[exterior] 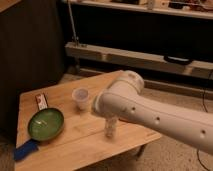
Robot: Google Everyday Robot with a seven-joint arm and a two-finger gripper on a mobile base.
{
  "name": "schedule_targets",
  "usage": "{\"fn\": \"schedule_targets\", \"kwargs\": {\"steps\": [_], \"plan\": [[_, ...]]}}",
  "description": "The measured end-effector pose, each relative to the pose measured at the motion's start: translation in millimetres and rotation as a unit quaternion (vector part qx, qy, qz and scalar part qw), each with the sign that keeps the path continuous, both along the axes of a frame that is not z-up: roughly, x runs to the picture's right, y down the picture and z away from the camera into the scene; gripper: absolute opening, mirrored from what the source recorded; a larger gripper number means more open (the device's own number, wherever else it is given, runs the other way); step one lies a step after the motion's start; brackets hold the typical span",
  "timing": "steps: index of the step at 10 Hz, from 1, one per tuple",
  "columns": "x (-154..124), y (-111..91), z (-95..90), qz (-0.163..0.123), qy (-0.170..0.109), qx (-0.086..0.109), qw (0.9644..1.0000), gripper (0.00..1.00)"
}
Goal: Knock the bottle over
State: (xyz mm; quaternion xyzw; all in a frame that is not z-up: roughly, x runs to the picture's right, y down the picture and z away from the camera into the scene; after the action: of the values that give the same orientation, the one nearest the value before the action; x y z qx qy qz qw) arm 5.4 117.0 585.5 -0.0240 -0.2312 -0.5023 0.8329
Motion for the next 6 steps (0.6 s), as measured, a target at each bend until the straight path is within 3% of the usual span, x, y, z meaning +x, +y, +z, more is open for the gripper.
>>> {"fn": "schedule_targets", "kwargs": {"steps": [2,4,6], "plan": [[37,28,-6.1,0.049,0.014,0.0,0.9987,0.0],[71,65,-4.1,0.122,0.025,0.008,0.9922,0.0],[87,81,-0.1,0.153,0.007,0.036,0.9875,0.0]]}}
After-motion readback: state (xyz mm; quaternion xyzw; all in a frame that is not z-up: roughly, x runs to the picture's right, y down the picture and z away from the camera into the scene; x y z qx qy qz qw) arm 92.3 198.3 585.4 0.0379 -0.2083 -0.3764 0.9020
